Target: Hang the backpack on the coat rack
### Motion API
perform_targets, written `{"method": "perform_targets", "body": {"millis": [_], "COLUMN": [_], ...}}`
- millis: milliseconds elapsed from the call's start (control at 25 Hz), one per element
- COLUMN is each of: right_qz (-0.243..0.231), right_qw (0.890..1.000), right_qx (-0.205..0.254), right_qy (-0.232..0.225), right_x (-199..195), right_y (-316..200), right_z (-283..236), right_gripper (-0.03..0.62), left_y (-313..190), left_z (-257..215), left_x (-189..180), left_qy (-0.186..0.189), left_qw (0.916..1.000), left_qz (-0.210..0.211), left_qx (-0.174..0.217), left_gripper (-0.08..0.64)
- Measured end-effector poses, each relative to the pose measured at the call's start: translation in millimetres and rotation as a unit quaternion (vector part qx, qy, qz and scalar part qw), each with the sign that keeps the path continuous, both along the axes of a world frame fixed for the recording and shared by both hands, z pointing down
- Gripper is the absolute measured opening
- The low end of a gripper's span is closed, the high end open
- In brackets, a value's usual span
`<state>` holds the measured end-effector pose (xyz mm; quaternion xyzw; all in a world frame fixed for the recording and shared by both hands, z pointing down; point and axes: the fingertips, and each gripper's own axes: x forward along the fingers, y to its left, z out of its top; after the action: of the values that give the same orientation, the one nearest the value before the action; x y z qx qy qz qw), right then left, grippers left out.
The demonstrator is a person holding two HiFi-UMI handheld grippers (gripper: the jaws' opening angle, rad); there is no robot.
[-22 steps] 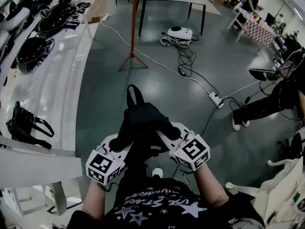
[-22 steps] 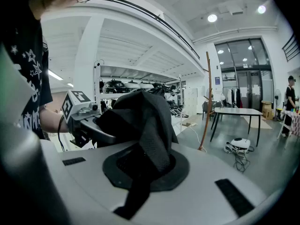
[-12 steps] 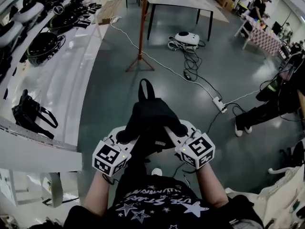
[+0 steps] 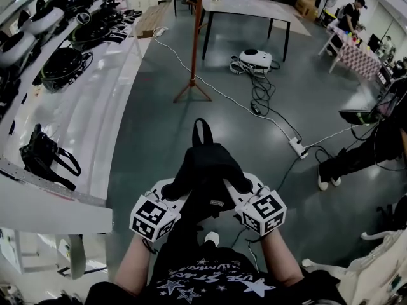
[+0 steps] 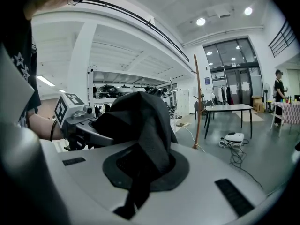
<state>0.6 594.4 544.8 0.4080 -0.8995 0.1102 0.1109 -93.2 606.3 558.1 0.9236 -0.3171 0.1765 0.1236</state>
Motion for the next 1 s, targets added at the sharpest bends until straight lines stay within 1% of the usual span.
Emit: {"method": "perform_targets", "body": {"millis": [160, 360, 560, 720, 840, 1000], "right_qz": [0.005, 0.005, 0.015, 0.024, 0.033, 0.037], "right_qw": [1.0, 1.0, 1.0, 1.0, 0.999, 0.999], "right_qx": [-0.004, 0.008, 0.014, 0.019, 0.012, 0.003], "right_qy": [-0.002, 0.003, 0.008, 0.003, 0.0, 0.005], "right_x": [-12, -38, -68, -85, -89, -77], "right_y": [-35, -91, -157, -192, -213, -241], "right_z": [-5, -23, -30, -28, -22, -16], "right_gripper": [0.017, 0.017, 0.017, 0.017, 0.017, 0.017], "left_y": [-37, -94, -161, -196, -220, -250], "left_z": [-4, -20, -24, -23, -18, -12], "left_x": [-12, -39, -69, -86, -90, -79], "left_qy": [0.007, 0.022, 0.027, 0.029, 0.022, 0.009], "left_qw": [0.9998, 0.9987, 0.998, 0.9978, 0.9976, 0.9975], "left_qz": [0.018, 0.043, 0.043, 0.041, 0.051, 0.063], "left_qx": [-0.002, 0.014, 0.037, 0.043, 0.04, 0.031], "left_gripper": [0.063, 0.063, 0.063, 0.063, 0.063, 0.063]}}
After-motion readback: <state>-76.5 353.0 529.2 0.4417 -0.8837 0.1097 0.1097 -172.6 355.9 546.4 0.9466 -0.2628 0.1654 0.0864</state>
